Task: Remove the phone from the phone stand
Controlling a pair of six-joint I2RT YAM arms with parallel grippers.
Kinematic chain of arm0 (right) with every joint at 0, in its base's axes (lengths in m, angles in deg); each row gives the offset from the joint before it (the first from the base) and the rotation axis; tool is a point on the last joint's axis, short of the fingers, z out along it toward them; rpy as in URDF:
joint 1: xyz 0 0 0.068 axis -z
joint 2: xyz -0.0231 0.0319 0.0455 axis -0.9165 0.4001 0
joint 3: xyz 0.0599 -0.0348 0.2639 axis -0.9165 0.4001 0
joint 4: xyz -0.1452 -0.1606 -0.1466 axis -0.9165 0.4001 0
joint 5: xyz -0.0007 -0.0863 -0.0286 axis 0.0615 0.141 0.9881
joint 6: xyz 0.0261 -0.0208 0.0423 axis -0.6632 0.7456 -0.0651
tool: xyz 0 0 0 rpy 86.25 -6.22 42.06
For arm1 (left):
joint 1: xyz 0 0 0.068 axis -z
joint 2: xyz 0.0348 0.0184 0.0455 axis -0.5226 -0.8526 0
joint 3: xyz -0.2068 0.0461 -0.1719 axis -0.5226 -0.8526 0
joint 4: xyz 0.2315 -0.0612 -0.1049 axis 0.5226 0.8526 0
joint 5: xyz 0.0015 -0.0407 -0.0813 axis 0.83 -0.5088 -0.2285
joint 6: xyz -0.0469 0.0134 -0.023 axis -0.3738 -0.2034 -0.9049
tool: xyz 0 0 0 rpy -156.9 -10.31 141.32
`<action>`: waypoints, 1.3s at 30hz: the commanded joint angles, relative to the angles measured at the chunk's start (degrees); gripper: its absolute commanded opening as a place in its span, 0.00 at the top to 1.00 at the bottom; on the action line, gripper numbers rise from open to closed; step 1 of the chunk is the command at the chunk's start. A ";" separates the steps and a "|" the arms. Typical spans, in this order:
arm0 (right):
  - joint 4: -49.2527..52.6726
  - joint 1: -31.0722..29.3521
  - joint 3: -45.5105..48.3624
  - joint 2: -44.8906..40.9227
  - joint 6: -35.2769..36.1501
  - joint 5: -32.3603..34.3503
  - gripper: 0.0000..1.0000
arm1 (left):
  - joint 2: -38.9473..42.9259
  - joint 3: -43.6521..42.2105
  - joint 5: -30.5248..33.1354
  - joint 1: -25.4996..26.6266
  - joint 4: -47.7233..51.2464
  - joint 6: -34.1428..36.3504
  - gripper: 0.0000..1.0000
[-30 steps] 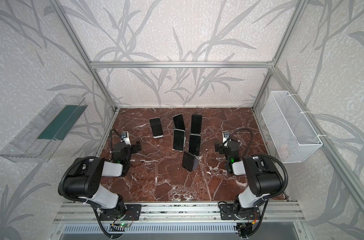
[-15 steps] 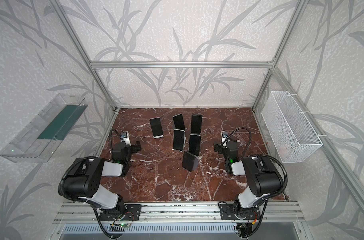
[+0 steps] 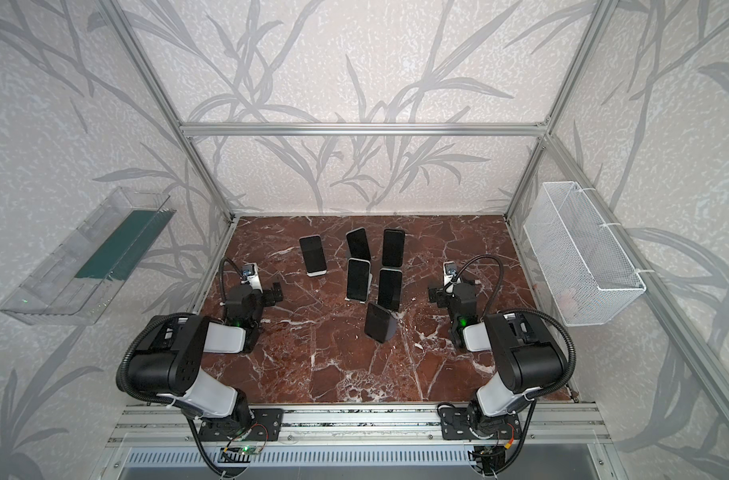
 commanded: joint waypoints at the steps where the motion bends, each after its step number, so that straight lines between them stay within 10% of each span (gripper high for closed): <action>1: -2.52 -0.30 0.50 -0.10 0.65 0.80 0.01 | 0.08 0.95 0.35 0.07 -0.65 1.02 0.01; 39: -0.06 0.20 -0.73 -0.26 -0.95 2.62 0.01 | 0.17 2.79 -1.49 -1.78 3.00 -1.14 0.01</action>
